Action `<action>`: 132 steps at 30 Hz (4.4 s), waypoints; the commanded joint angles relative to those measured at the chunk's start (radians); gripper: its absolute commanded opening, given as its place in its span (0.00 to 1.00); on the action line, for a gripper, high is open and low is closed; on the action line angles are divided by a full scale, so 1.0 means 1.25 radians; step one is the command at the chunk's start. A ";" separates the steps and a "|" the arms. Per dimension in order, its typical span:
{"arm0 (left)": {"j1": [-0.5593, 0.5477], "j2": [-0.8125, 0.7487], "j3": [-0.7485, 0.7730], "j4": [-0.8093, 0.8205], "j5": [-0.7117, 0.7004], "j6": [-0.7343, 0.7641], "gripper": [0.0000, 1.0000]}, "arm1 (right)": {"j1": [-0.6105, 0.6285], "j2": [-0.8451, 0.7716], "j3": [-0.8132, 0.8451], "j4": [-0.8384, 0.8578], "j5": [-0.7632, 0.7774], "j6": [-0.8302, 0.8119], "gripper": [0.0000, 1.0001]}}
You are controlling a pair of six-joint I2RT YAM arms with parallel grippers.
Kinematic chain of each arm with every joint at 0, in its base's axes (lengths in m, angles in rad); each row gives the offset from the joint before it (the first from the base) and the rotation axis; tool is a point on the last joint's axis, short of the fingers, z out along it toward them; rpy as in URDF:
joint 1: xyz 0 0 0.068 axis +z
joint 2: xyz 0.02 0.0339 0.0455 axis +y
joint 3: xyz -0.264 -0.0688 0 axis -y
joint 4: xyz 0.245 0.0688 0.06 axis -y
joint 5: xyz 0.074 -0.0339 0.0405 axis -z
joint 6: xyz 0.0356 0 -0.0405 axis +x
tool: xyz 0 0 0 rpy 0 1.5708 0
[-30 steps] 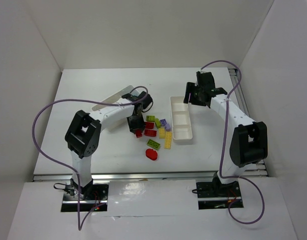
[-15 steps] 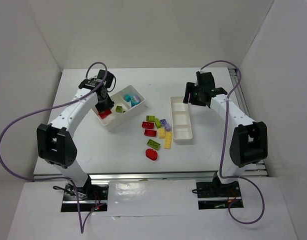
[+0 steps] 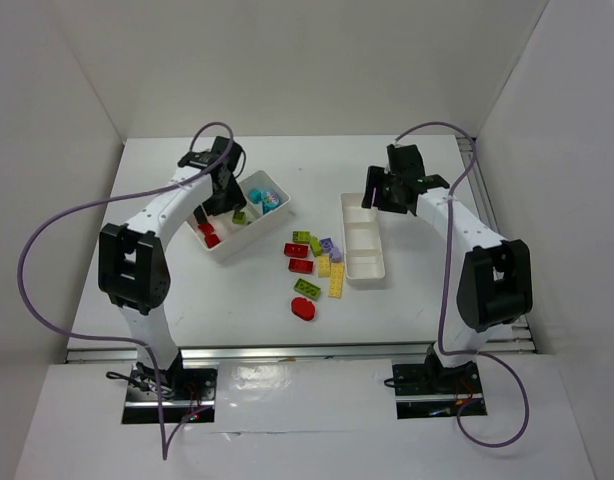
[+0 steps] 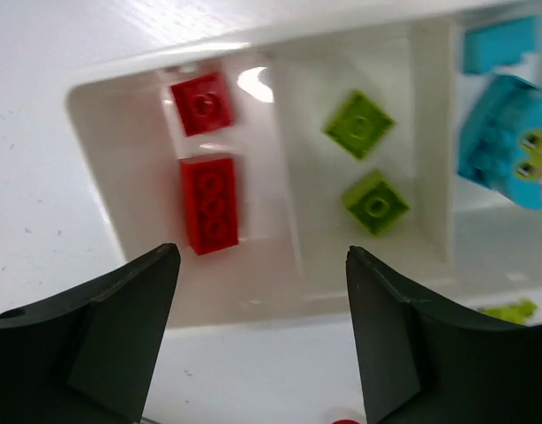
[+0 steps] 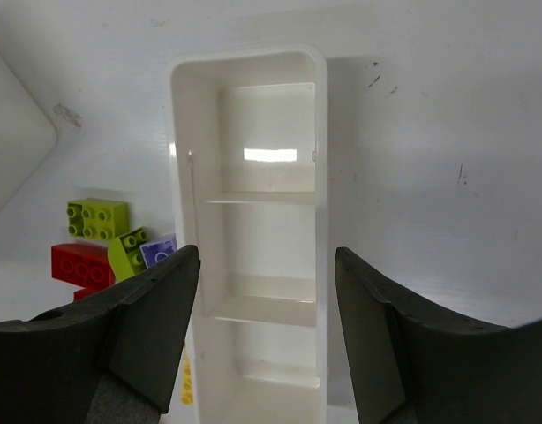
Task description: Sort the legos into containers by color
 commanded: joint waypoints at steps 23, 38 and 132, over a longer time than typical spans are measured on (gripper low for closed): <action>-0.502 -0.095 -0.257 0.174 0.319 0.454 1.00 | -0.104 -0.108 -0.089 -0.013 0.050 0.075 0.77; -0.566 0.045 -0.214 0.205 0.210 0.396 0.91 | -0.112 -0.084 -0.057 -0.020 0.044 0.060 0.79; -0.351 0.148 0.054 0.058 0.145 0.202 0.65 | -0.112 -0.106 -0.063 -0.021 0.035 0.060 0.80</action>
